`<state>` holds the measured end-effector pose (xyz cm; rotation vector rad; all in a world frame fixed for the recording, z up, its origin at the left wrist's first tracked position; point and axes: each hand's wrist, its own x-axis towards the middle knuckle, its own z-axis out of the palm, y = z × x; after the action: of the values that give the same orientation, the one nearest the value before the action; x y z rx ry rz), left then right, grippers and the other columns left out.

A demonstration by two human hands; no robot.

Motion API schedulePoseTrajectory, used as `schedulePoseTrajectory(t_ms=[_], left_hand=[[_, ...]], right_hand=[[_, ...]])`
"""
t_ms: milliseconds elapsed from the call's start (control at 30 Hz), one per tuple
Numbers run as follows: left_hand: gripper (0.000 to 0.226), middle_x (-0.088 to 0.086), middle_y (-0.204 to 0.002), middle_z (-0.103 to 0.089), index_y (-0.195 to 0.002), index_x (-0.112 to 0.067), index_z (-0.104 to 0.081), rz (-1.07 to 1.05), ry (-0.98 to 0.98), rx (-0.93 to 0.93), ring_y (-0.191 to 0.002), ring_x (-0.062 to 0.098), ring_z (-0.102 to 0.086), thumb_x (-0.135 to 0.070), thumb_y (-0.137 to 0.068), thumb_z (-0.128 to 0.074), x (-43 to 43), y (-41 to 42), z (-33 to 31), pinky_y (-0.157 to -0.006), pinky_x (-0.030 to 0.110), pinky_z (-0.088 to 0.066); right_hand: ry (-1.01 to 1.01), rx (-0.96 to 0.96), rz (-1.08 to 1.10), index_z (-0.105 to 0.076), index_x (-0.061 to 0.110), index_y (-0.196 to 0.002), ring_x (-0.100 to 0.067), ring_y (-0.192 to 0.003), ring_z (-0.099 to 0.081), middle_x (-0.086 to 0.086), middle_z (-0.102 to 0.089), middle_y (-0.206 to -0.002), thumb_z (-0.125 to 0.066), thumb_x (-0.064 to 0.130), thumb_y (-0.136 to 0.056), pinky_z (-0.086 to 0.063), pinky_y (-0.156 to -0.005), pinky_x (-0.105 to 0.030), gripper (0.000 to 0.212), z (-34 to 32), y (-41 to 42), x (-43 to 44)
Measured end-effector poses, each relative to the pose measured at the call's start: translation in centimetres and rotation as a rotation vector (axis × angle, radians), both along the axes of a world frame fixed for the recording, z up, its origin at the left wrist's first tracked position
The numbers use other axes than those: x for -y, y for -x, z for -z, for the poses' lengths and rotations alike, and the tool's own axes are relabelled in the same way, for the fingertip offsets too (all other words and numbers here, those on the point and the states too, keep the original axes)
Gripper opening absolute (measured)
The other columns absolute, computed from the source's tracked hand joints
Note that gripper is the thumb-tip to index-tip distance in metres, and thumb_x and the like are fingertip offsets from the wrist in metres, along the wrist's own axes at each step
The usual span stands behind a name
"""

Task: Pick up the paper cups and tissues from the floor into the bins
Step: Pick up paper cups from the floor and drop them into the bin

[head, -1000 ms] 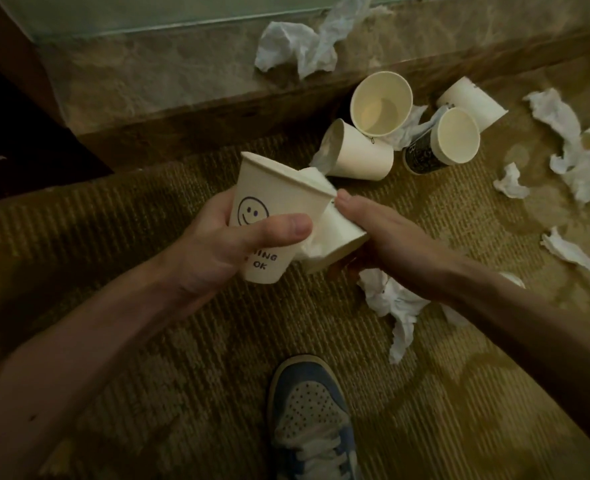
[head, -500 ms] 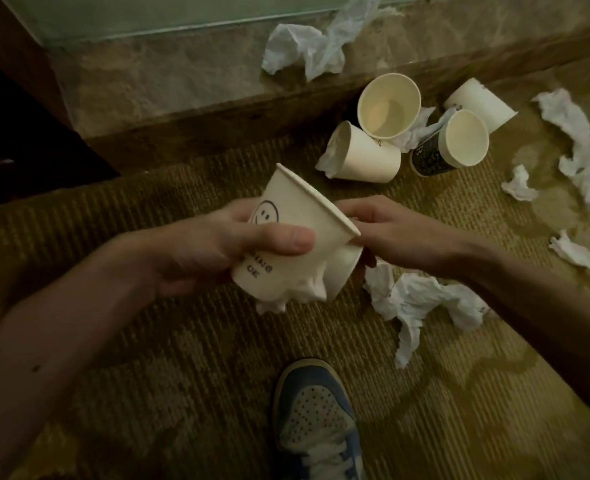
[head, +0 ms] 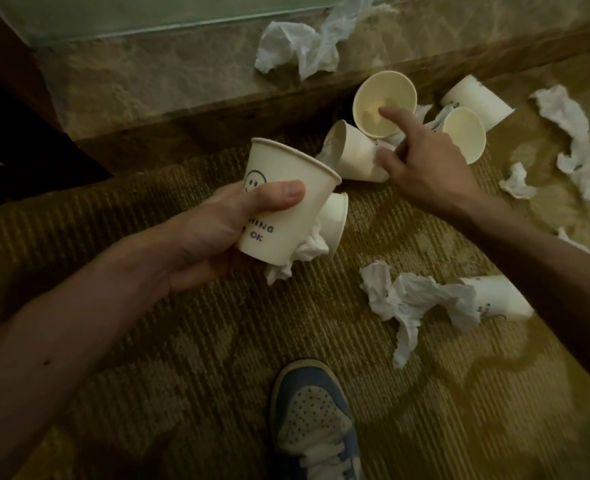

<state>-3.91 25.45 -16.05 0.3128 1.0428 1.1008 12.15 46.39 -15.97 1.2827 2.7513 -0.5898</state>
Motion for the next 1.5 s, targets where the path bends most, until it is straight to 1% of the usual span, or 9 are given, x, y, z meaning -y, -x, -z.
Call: schedulePoseTrajectory(t_ms=[167, 467, 567, 733, 867, 1133, 1233, 1333, 1500], left_hand=[[0.058, 0.011, -0.092, -0.073, -0.122, -0.009, -0.062, -0.021, 0.012, -0.031, -0.072, 0.020, -0.071, -0.042, -0.074, -0.070, -0.4, 0.1, -0.2, -0.055, 0.030, -0.056], [0.058, 0.011, -0.082, -0.073, -0.112, -0.010, -0.065, -0.057, 0.028, -0.138, -0.060, 0.021, -0.068, -0.043, -0.066, -0.078, 0.8, 0.7, -1.8, -0.045, 0.030, -0.051], [0.065, 0.011, -0.083, -0.073, -0.109, -0.014, -0.067, -0.014, 0.031, -0.203, -0.061, 0.020, -0.068, -0.049, -0.056, -0.080, 1.5, 1.4, -3.5, -0.044, 0.027, -0.051], [0.048, 0.013, -0.076, -0.070, -0.098, -0.008, -0.071, 0.158, 0.000, -0.313, -0.052, 0.022, -0.060, -0.048, -0.071, -0.075, 3.4, 2.8, -10.0, -0.043, 0.020, -0.043], [0.050, 0.014, -0.081, -0.070, -0.096, -0.012, -0.075, 0.124, 0.039, -0.472, -0.067, 0.029, -0.062, -0.053, -0.068, -0.074, 9.8, 5.4, -16.2, -0.055, 0.025, -0.045], [0.038, 0.014, -0.102, -0.074, -0.097, -0.026, -0.076, -0.189, 0.099, -0.866, -0.089, 0.026, -0.070, -0.052, -0.069, -0.075, 27.5, 3.8, -30.8, -0.078, 0.041, -0.053], [0.029, 0.003, -0.097, -0.076, -0.093, -0.033, -0.075, -0.297, 0.114, -0.993, -0.088, 0.018, -0.074, -0.049, -0.069, -0.076, 35.3, 0.7, -35.2, -0.074, 0.029, -0.059], [0.035, 0.001, -0.097, -0.076, -0.094, -0.032, -0.073, -0.419, 0.171, -1.071, -0.087, 0.016, -0.074, -0.050, -0.065, -0.078, 42.6, -2.2, -37.4, -0.068, 0.021, -0.056], [0.045, 0.004, -0.100, -0.075, -0.096, -0.035, -0.072, -0.635, 0.342, -1.035, -0.091, 0.024, -0.073, -0.060, -0.059, -0.080, 51.6, -5.1, -36.1, -0.073, 0.033, -0.061]], right_hand=[[-0.118, 0.043, 0.015, -0.060, 0.015, -0.118, -0.025, -0.099, -0.060, -0.010, -0.066, -0.113, -0.051, 0.030, -0.097, -0.051, -0.086, -0.049, 0.027, 0.5, 0.3, -1.8], [-0.377, -0.186, -0.017, -0.063, 0.010, -0.101, -0.026, -0.074, -0.060, -0.011, -0.068, -0.086, -0.048, 0.035, -0.099, -0.043, -0.065, -0.036, 0.029, -3.6, -1.6, 1.4], [-0.233, -0.278, -0.011, -0.063, 0.016, -0.095, -0.014, -0.064, -0.059, 0.000, -0.065, -0.072, -0.048, 0.037, -0.099, -0.042, -0.059, -0.029, 0.026, -5.9, -2.0, 3.7], [0.214, -0.435, -0.079, -0.063, 0.032, -0.083, -0.004, -0.050, -0.057, 0.005, -0.064, -0.062, -0.051, 0.039, -0.096, -0.044, -0.047, -0.016, 0.019, -10.8, -1.0, 7.3], [0.425, -0.507, -0.223, -0.072, 0.037, -0.088, -0.012, -0.043, -0.052, -0.003, -0.062, -0.057, -0.053, 0.066, -0.081, -0.044, -0.043, -0.026, 0.036, -14.7, 2.7, 11.1], [0.557, -0.590, -0.614, -0.073, 0.023, -0.088, -0.015, -0.035, -0.045, -0.007, -0.057, -0.049, -0.060, 0.070, -0.079, -0.038, -0.039, -0.015, 0.050, -27.3, 10.5, 20.7], [0.649, -0.630, -0.802, -0.075, 0.027, -0.078, -0.008, -0.032, -0.040, -0.001, -0.049, -0.041, -0.062, 0.061, -0.077, -0.034, -0.038, -0.009, 0.036, -31.9, 12.1, 27.7], [0.722, -0.585, -1.012, -0.075, 0.034, -0.074, -0.004, -0.034, -0.040, 0.001, -0.049, -0.041, -0.061, 0.051, -0.080, -0.034, -0.038, -0.009, 0.023, -34.7, 12.9, 34.9], [0.623, -0.453, -1.243, -0.073, 0.026, -0.082, 0.001, -0.039, -0.048, 0.010, -0.056, -0.045, -0.058, 0.036, -0.095, -0.037, -0.042, -0.010, 0.023, -34.1, 15.2, 46.1]])
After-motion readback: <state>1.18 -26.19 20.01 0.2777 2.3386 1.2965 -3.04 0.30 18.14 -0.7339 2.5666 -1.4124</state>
